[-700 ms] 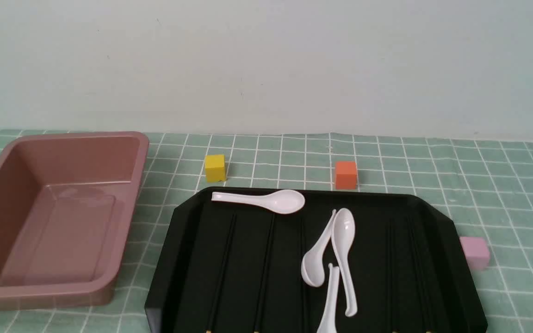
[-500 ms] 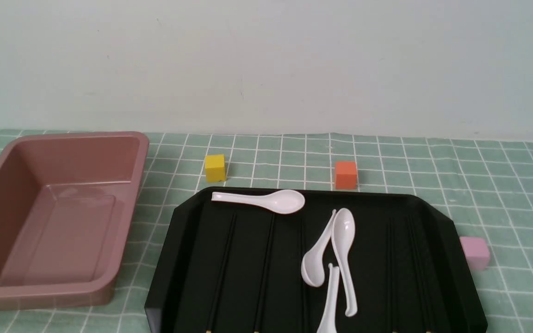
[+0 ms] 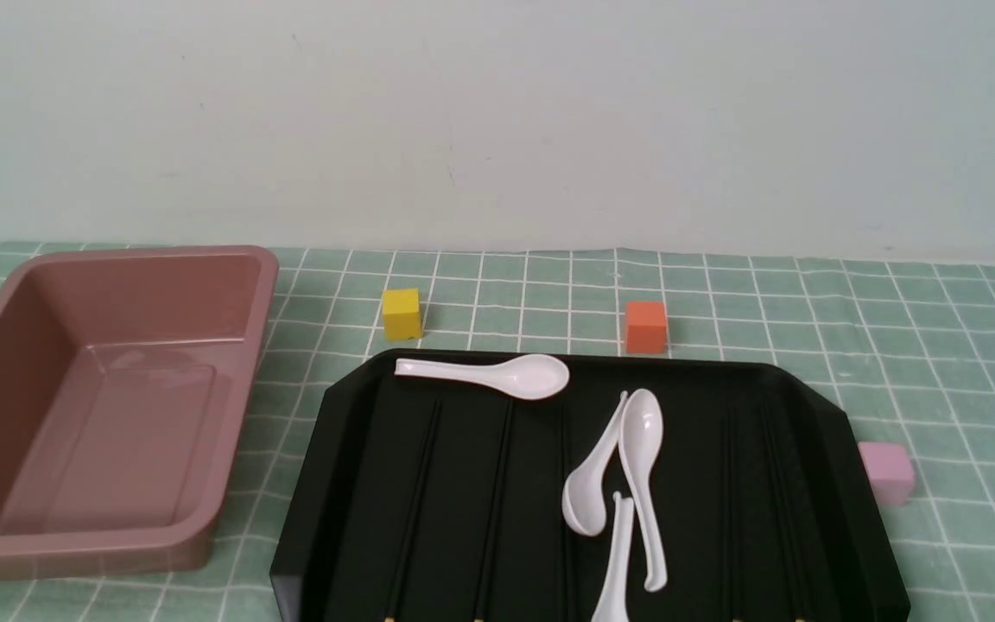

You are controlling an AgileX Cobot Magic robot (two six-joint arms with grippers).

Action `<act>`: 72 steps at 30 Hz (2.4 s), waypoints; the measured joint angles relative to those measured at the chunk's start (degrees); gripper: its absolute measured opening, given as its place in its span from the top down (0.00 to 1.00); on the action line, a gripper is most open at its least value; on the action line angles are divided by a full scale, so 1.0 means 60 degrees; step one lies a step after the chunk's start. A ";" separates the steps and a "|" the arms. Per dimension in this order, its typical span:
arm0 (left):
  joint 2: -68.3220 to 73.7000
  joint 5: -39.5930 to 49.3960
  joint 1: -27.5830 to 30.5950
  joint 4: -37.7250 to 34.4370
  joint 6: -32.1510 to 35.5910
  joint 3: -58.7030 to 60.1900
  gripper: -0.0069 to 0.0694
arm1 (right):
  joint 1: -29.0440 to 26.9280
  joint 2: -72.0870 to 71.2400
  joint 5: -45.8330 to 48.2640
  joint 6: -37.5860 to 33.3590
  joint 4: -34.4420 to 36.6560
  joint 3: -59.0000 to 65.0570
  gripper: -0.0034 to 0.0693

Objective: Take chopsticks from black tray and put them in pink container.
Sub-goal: 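Reach over to the black tray and grasp a pair of chopsticks with the left gripper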

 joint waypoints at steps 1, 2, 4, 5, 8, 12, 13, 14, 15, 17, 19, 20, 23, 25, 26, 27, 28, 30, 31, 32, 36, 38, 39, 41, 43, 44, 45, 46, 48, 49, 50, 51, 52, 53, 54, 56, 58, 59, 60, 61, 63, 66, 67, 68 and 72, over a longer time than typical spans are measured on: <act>0.0000 0.0000 0.0000 0.0000 0.0000 0.0000 0.60 | 0.0000 0.0000 0.0000 0.0000 0.0000 0.0000 0.62; 0.0000 0.0000 0.0000 0.0000 0.0000 0.0000 0.60 | 0.0000 0.0000 0.0000 0.0000 0.0000 0.0000 0.62; 0.0000 0.0000 0.0000 0.0000 0.0000 0.0000 0.60 | 0.0000 0.0000 0.0000 0.0000 0.0000 0.0000 0.62; 0.0000 0.0000 0.0000 0.0000 0.0000 0.0000 0.60 | 0.0000 0.0000 0.0000 0.0000 0.0000 0.0000 0.62; 0.0000 0.0000 0.0000 0.0000 0.0000 0.0000 0.60 | 0.0000 0.0000 0.0000 0.0000 0.0000 0.0000 0.62; 0.0000 0.0000 0.0000 0.0000 0.0000 0.0000 0.60 | 0.0000 0.0000 0.0000 0.0000 0.0000 0.0000 0.62; 0.0000 0.0000 0.0000 0.0000 0.0000 0.0000 0.60 | 0.0000 0.0000 0.0000 0.0000 0.0000 0.0000 0.62; 0.0000 0.0000 0.0000 0.0000 0.0000 0.0000 0.60 | 0.0000 0.0000 0.0000 0.0000 0.0000 0.0000 0.62; 0.0000 0.0000 0.0000 0.0000 0.0000 0.0000 0.60 | 0.0000 0.0000 0.0000 0.0000 0.0000 0.0000 0.62; 0.0000 0.0000 0.0000 0.0000 0.0000 0.0000 0.60 | 0.0000 0.0000 0.0000 0.0000 0.0000 0.0000 0.62; 0.0000 0.0000 0.0000 0.0000 0.0000 0.0000 0.60 | 0.0000 0.0000 0.0000 0.0000 0.0000 0.0000 0.62; 0.0000 0.0000 0.0000 0.0000 0.0000 0.0000 0.60 | 0.0000 0.0000 0.0000 0.0000 0.0000 0.0000 0.62; 0.0000 0.0000 0.0000 0.0000 0.0000 0.0000 0.60 | 0.0000 0.0000 0.0000 0.0000 0.0000 0.0000 0.62; 0.0000 0.0000 0.0000 0.0000 0.0000 0.0000 0.60 | 0.0000 0.0000 0.0000 0.0000 0.0000 0.0000 0.62; 0.0000 0.0000 0.0000 0.0000 0.0000 0.0000 0.60 | 0.0000 0.0000 0.0000 0.0000 0.0000 0.0000 0.62; 0.0000 -0.0010 0.0000 0.0000 0.0000 0.0000 0.60 | 0.0000 0.0000 0.0000 0.0000 0.0000 0.0000 0.62; 0.0000 -0.0019 0.0000 -0.0065 0.0000 0.0000 0.60 | 0.0000 0.0000 0.0000 0.0000 0.0000 0.0000 0.62; 0.0000 -0.0041 0.0000 -0.0504 -0.0198 0.0000 0.60 | 0.0000 0.0000 0.0000 0.0000 0.0000 0.0000 0.62; 0.0000 -0.0049 0.0000 -0.0887 -0.0397 0.0000 0.60 | 0.0000 0.0000 0.0000 0.0000 0.0000 0.0000 0.62; 0.0000 -0.0060 0.0000 -0.1650 -0.0840 0.0000 0.60 | 0.0000 0.0000 0.0000 0.0000 0.0000 0.0000 0.62; 0.0000 -0.0087 0.0000 -0.4426 -0.2454 0.0000 0.60 | 0.0000 0.0000 0.0000 0.0000 0.0000 0.0000 0.62; 0.0000 -0.0124 0.0000 -0.5588 -0.3051 0.0000 0.60 | 0.0000 0.0000 0.0000 0.0000 0.0000 0.0000 0.62; 0.0000 -0.0281 0.0000 -0.6450 -0.3358 0.0000 0.60 | 0.0000 0.0000 0.0000 0.0000 0.0000 0.0000 0.62; 0.0000 -0.0656 0.0000 -0.7098 -0.3505 0.0000 0.60 | 0.0000 0.0000 0.0000 0.0000 0.0000 0.0000 0.62; 0.0000 -0.0978 0.0000 -0.7535 -0.3556 0.0000 0.60 | 0.0000 0.0000 0.0000 0.0000 0.0000 0.0000 0.62; 0.0000 -0.1198 0.0000 -0.7689 -0.3577 0.0000 0.60 | 0.0000 0.0000 0.0000 0.0000 0.0000 0.0000 0.62; 0.0000 -0.1578 0.0000 -0.7862 -0.3585 0.0000 0.60 | 0.0000 0.0000 0.0000 0.0000 0.0000 0.0000 0.62; 0.0000 -0.1843 0.0000 -0.7969 -0.3613 0.0000 0.60 | 0.0000 0.0000 0.0000 0.0000 0.0000 0.0000 0.62; 0.0000 -0.2485 0.0000 -0.8466 -0.3649 -0.0020 0.61 | 0.0000 0.0000 0.0000 0.0000 0.0000 0.0000 0.62; 0.0000 -0.2659 0.0000 -0.8576 -0.3589 -0.0121 0.62 | 0.0000 0.0000 0.0000 0.0000 0.0000 0.0000 0.62; 0.0000 -0.2751 0.0000 -0.8592 -0.3382 -0.0319 0.65 | 0.0000 0.0000 0.0000 0.0000 0.0000 0.0000 0.62; 0.0000 -0.2754 0.0000 -0.8592 -0.3142 -0.0536 0.66 | 0.0000 0.0000 0.0000 0.0000 0.0000 0.0000 0.62; 0.0033 -0.2729 -0.0003 -0.8385 -0.2317 -0.1315 0.75 | 0.0000 0.0000 0.0000 0.0000 0.0000 0.0000 0.62; 0.0200 -0.2656 -0.0003 -0.8259 -0.1788 -0.1900 0.81 | 0.0000 0.0000 0.0000 0.0000 0.0000 0.0000 0.62; 0.0256 -0.2599 -0.0003 -0.8216 -0.1589 -0.2146 0.82 | 0.0000 0.0000 0.0000 0.0000 0.0000 0.0000 0.62; 0.1333 -0.1777 -0.0003 -0.7892 -0.0547 -0.3567 0.93 | 0.0000 0.0000 0.0000 0.0000 0.0000 0.0000 0.62; 0.2236 -0.0878 -0.0003 -0.7677 -0.0205 -0.4206 0.93 | 0.0000 0.0000 0.0003 0.0000 0.0000 0.0000 0.62; 0.3434 0.0275 -0.0003 -0.7297 0.0009 -0.4954 0.93 | 0.0000 0.0000 0.0003 0.0000 0.0000 0.0000 0.62; 0.4242 0.1424 -0.0003 -0.6964 0.0032 -0.5432 0.93 | 0.0000 0.0000 0.0003 0.0000 0.0000 0.0000 0.62; 0.4747 0.2025 -0.0003 -0.6787 0.0032 -0.5648 0.93 | 0.0000 0.0000 0.0003 0.0000 0.0000 0.0000 0.62; 0.6683 0.4152 -0.0003 -0.6165 0.0023 -0.6275 0.93 | 0.0000 0.0000 0.0003 0.0000 0.0000 0.0000 0.62; 0.8968 0.5786 -0.0003 -0.5450 0.0394 -0.6905 0.93 | 0.0000 0.0000 0.0003 0.0000 0.0000 0.0000 0.62; 0.9789 0.6081 -0.0011 -0.5273 0.0631 -0.7114 0.93 | 0.0000 0.0000 0.0003 0.0000 0.0000 0.0000 0.62; 1.0550 0.6239 -0.0011 -0.5143 0.0834 -0.7308 0.93 | 0.0000 0.0000 0.0003 0.0000 0.0000 0.0000 0.62; 1.2642 0.6144 -0.0614 -0.4853 0.1058 -0.7995 0.93 | 0.0000 0.0000 0.0003 0.0000 0.0000 0.0000 0.62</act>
